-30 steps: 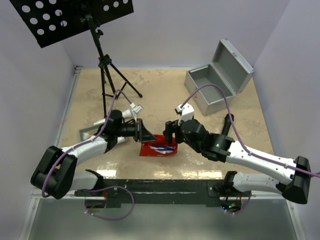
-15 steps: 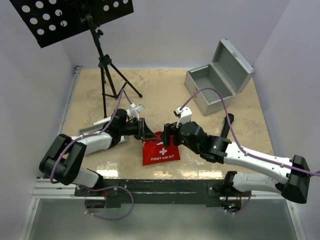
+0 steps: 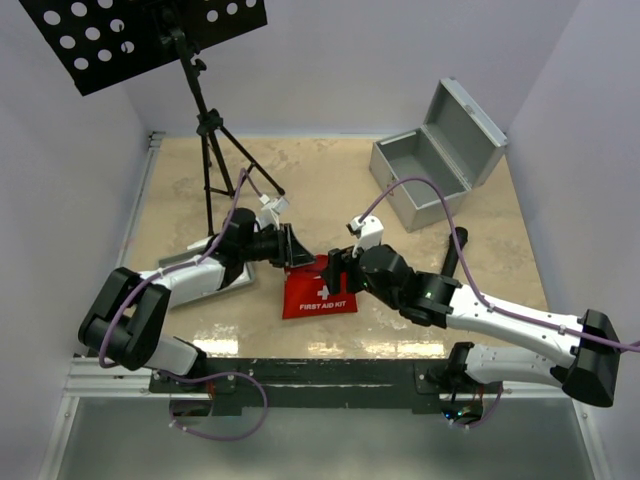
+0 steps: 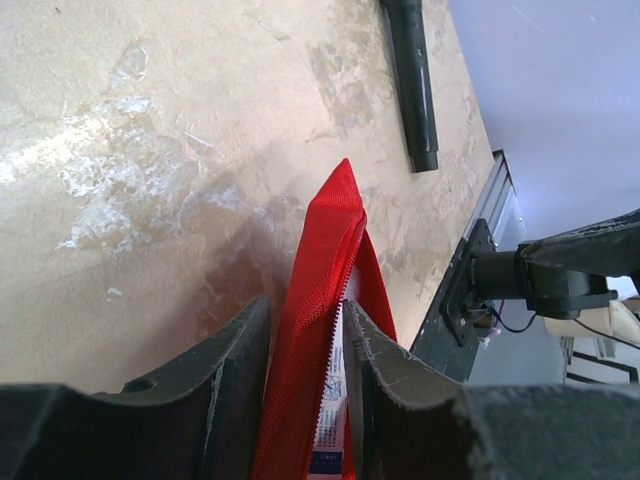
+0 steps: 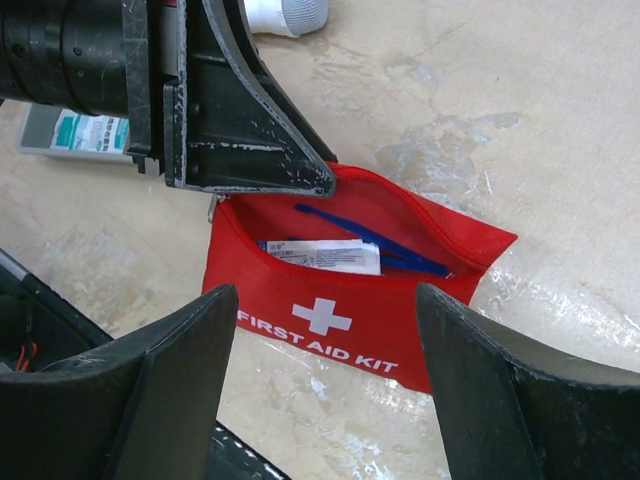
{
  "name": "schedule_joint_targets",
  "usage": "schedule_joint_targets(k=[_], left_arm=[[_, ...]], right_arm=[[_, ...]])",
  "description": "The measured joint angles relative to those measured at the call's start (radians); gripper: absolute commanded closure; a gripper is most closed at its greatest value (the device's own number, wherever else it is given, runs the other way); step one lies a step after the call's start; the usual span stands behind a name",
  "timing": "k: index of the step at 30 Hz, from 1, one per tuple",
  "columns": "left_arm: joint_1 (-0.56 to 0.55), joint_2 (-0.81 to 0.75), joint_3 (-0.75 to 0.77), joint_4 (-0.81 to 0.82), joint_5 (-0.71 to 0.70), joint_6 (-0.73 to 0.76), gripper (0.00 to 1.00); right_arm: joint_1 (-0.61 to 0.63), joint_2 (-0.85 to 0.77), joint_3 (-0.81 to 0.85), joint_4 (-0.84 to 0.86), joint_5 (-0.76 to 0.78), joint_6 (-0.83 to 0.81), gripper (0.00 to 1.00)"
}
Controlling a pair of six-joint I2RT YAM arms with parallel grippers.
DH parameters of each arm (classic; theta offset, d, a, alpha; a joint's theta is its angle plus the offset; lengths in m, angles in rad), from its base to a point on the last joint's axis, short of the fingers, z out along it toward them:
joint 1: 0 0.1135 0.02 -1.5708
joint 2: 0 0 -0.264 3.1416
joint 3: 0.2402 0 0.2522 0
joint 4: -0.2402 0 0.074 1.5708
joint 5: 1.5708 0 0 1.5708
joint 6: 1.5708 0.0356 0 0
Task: Organize the medicine kit
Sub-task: Place the medicine pouch at the center of the board.
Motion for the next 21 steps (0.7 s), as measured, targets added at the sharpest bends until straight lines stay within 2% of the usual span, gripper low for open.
schedule_joint_targets(k=[11,14,18,21], left_arm=[[0.04,-0.05,0.044,-0.074,-0.076,0.022,0.55],[0.053,-0.092,0.05,-0.093,-0.122,0.023,0.55],[0.058,-0.173,0.049,-0.107,-0.168,0.022,0.64],[0.056,-0.258,0.014,-0.084,-0.171,0.013,0.71]], right_arm=[[0.0,0.01,-0.021,0.006,0.001,0.005,0.26],[0.0,0.01,-0.03,0.011,0.009,0.02,0.42],[-0.008,0.008,-0.086,0.071,-0.009,0.048,0.74],[-0.026,0.036,-0.119,0.131,-0.061,0.064,0.86]])
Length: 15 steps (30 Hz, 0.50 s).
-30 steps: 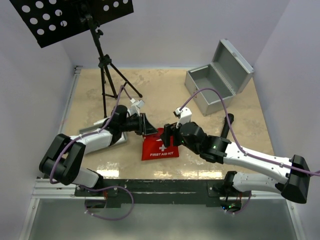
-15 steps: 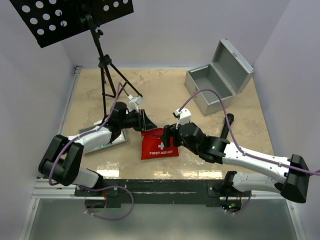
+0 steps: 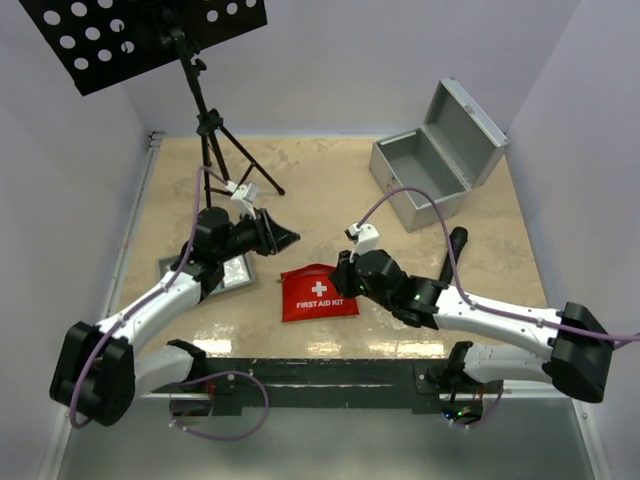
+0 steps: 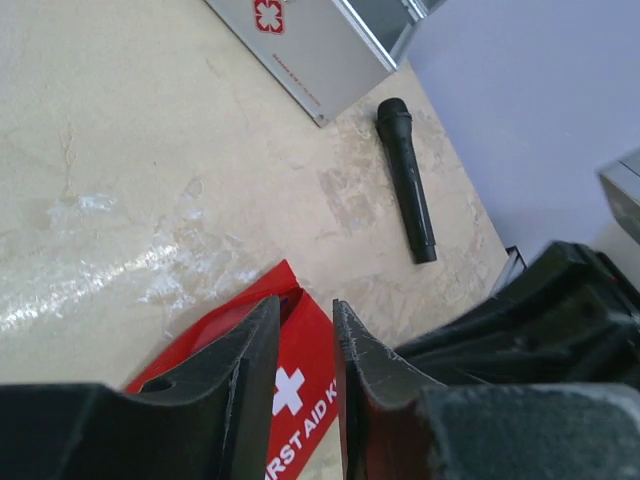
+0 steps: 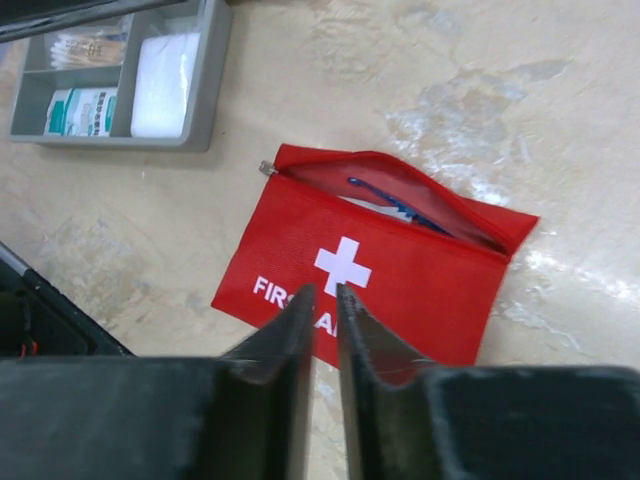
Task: Organize the medicine kit
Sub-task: Place the medicine pouch at the center of the board.
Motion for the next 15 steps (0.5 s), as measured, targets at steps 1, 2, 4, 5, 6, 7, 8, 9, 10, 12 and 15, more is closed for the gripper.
schedule_joint_targets(k=[1,2,4,5,6,7,8,9,10,12,15], left_arm=[[-0.002,-0.044,-0.031,0.009,-0.003,-0.006,0.71],[-0.005,-0.075,-0.053,0.01,-0.007,-0.01,0.72],[-0.014,-0.147,-0.114,0.005,-0.031,-0.019,0.72],[-0.018,-0.181,-0.143,-0.006,-0.048,-0.021,0.72],[-0.02,-0.211,-0.167,-0.024,-0.065,-0.022,0.73],[-0.021,-0.232,-0.18,-0.04,-0.08,-0.022,0.72],[-0.023,-0.251,-0.193,-0.059,-0.098,-0.022,0.72],[-0.023,-0.262,-0.2,-0.076,-0.113,-0.022,0.72],[-0.023,-0.267,-0.203,-0.091,-0.127,-0.023,0.72],[-0.024,-0.268,-0.215,-0.104,-0.15,-0.031,0.72],[-0.024,-0.269,-0.254,-0.114,-0.172,-0.047,0.72]], right_arm=[[-0.005,0.028,-0.002,0.029,-0.021,0.006,0.87],[-0.008,0.052,-0.002,0.051,-0.034,0.009,0.87],[-0.01,0.113,-0.002,0.104,-0.064,0.015,0.88],[-0.01,0.136,-0.002,0.122,-0.074,0.016,0.88],[-0.01,0.163,-0.002,0.14,-0.08,0.016,0.89],[-0.01,0.189,-0.001,0.158,-0.084,0.015,0.89],[-0.01,0.215,0.002,0.169,-0.09,0.015,0.9],[-0.011,0.243,0.008,0.179,-0.095,0.014,0.9],[-0.015,0.273,0.017,0.187,-0.097,0.013,0.9],[-0.029,0.329,0.034,0.203,-0.101,0.013,0.91],[-0.062,0.394,0.039,0.223,-0.115,0.014,0.91]])
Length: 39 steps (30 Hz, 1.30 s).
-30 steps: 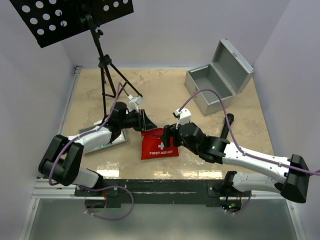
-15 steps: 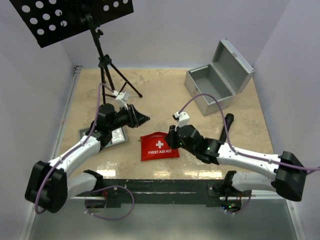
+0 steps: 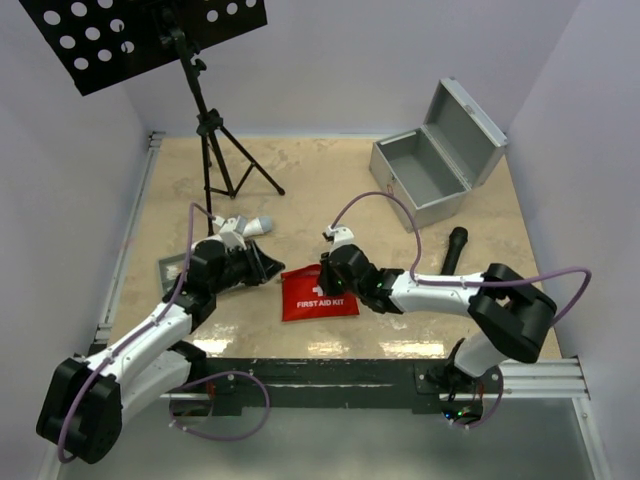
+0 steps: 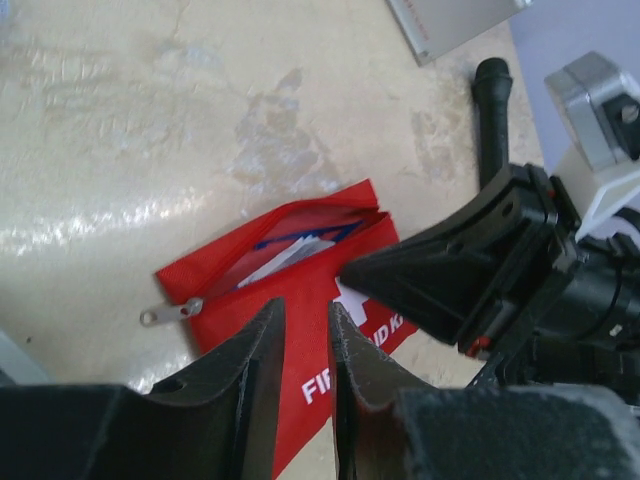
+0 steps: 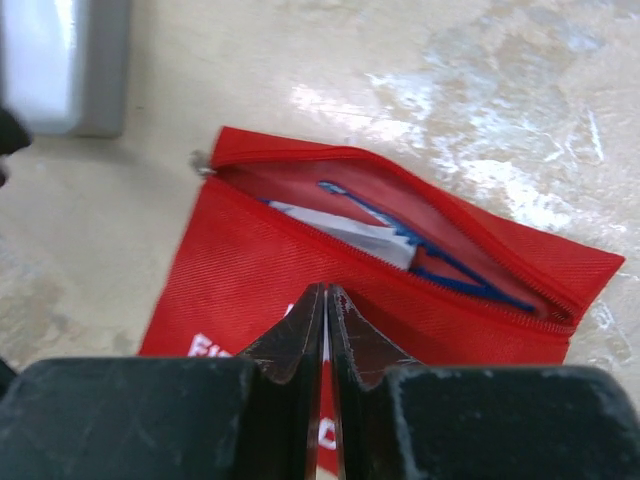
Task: Organize the medicine kit
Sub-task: Place the medicine pouch at the center of the board, then pick up the medicine pouch from the center of the board.
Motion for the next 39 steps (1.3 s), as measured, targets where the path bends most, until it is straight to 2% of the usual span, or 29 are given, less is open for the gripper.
schedule_joint_targets(k=[4,11,14,19,21,26,31,39], left_arm=[[-0.001,0.001,-0.048,-0.01,-0.006,-0.021,0.73],[-0.001,-0.002,-0.081,-0.009,-0.008,-0.027,0.72],[-0.001,-0.023,-0.084,-0.013,-0.018,-0.027,0.71],[-0.002,-0.055,-0.084,-0.014,-0.042,-0.042,0.7],[-0.002,-0.056,-0.084,-0.014,-0.048,-0.047,0.7],[-0.002,-0.056,-0.091,-0.014,-0.056,-0.054,0.7],[-0.002,-0.061,-0.095,-0.033,-0.057,-0.06,0.7],[-0.002,-0.118,-0.101,-0.065,-0.065,-0.06,0.7]], right_arm=[[-0.031,0.061,0.0,0.013,-0.009,0.002,0.91],[-0.033,0.074,0.005,0.021,-0.007,0.004,0.91],[-0.033,0.012,0.004,-0.005,0.002,-0.002,0.8],[-0.033,-0.148,0.043,-0.045,0.042,-0.043,0.47],[-0.033,-0.154,0.102,-0.065,0.079,-0.073,0.4],[-0.044,-0.039,0.219,-0.127,0.154,-0.15,0.41],[-0.05,0.095,0.242,-0.197,0.182,-0.226,0.42],[-0.05,0.13,0.243,-0.245,0.204,-0.319,0.37]])
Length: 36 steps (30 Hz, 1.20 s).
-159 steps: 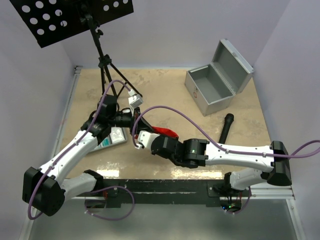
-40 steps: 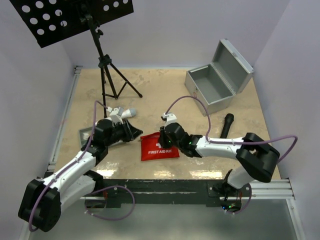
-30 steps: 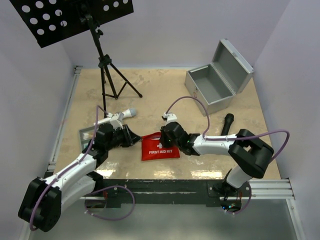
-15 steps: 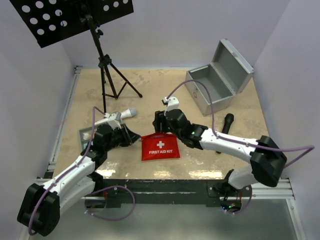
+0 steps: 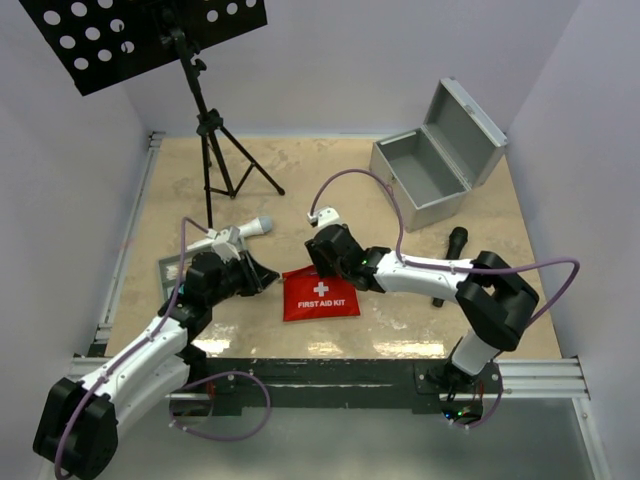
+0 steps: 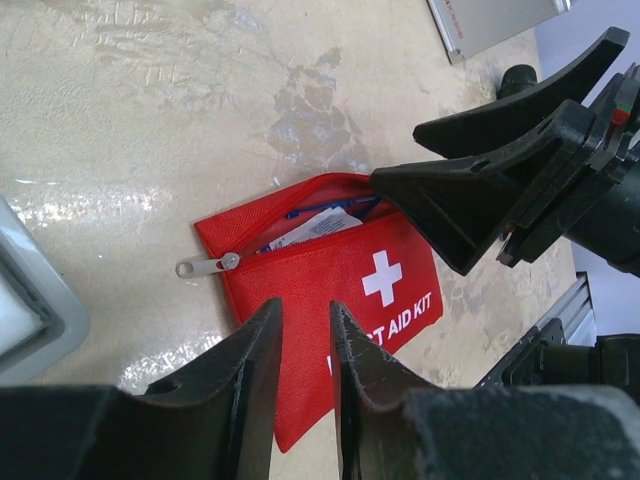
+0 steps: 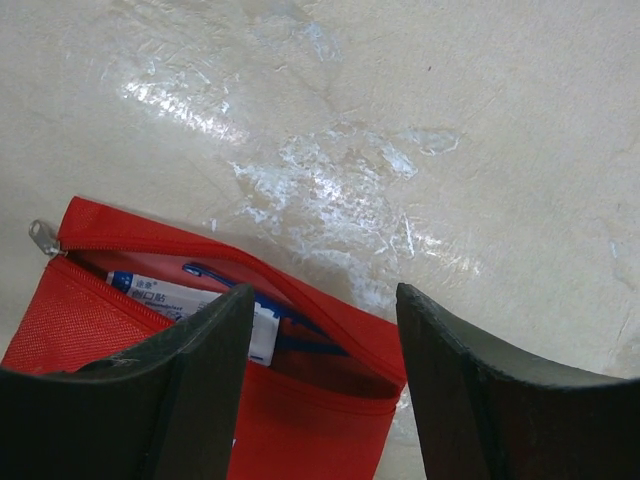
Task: Organize the medicine kit
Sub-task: Pick up the medicine pouch from the center of the board.
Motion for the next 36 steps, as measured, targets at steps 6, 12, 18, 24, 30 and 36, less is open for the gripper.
schedule_joint_targets(k=[6,12,18,24,30,36], left_arm=[[0.0,0.006,-0.019,-0.004,0.002,-0.01,0.61],[0.0,0.0,-0.034,0.002,0.008,-0.028,0.57],[0.0,-0.01,-0.08,0.075,0.03,-0.087,0.62],[0.0,0.056,-0.115,0.176,0.117,-0.151,0.64],[0.0,0.053,-0.115,0.172,0.138,-0.167,0.59],[0.0,0.006,-0.115,0.129,0.118,-0.167,0.59]], right_arm=[[0.002,0.037,0.012,0.0,0.004,-0.039,0.37],[0.013,0.043,0.012,-0.002,0.01,-0.051,0.38],[0.026,-0.042,-0.003,0.023,0.039,-0.014,0.49],[0.029,-0.058,-0.035,0.093,0.022,0.013,0.43],[0.053,-0.023,-0.052,0.089,0.009,0.004,0.38],[0.074,0.05,0.001,0.039,0.031,-0.008,0.38]])
